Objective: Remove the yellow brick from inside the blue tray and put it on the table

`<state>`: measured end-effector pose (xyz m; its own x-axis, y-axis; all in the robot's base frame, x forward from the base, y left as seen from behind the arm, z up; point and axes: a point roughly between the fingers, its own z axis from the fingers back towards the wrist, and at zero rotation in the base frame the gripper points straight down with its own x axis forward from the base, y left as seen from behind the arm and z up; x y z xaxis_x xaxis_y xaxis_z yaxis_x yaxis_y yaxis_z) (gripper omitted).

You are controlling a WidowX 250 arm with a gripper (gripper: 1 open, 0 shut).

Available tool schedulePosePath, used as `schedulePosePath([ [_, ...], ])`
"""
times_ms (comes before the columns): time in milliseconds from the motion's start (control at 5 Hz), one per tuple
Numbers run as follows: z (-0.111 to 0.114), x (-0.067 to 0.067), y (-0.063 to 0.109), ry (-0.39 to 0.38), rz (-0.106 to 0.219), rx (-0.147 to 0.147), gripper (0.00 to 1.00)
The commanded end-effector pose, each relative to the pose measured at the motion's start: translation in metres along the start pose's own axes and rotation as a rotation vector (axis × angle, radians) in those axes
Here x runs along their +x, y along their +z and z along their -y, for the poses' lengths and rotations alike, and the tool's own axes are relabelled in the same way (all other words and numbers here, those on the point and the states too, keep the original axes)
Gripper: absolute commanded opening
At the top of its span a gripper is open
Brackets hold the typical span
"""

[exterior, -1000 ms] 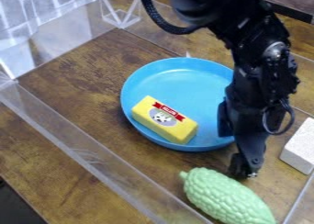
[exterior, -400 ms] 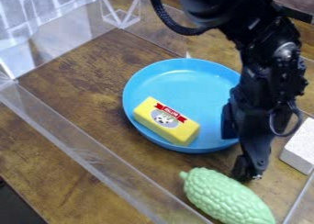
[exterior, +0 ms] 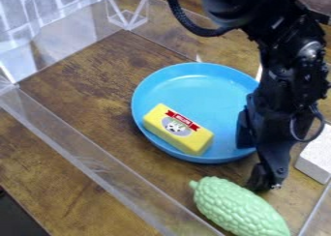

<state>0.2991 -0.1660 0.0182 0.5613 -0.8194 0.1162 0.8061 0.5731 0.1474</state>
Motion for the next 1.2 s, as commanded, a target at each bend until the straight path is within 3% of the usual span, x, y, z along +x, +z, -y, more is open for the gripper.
schedulePosePath([
  [0, 0.0148, 0.0027, -0.0045, -0.046, -0.022, -0.023, 1.00],
  [1000, 0.0084, 0.0031, -0.0020, -0.056, -0.093, -0.055, 1.00],
])
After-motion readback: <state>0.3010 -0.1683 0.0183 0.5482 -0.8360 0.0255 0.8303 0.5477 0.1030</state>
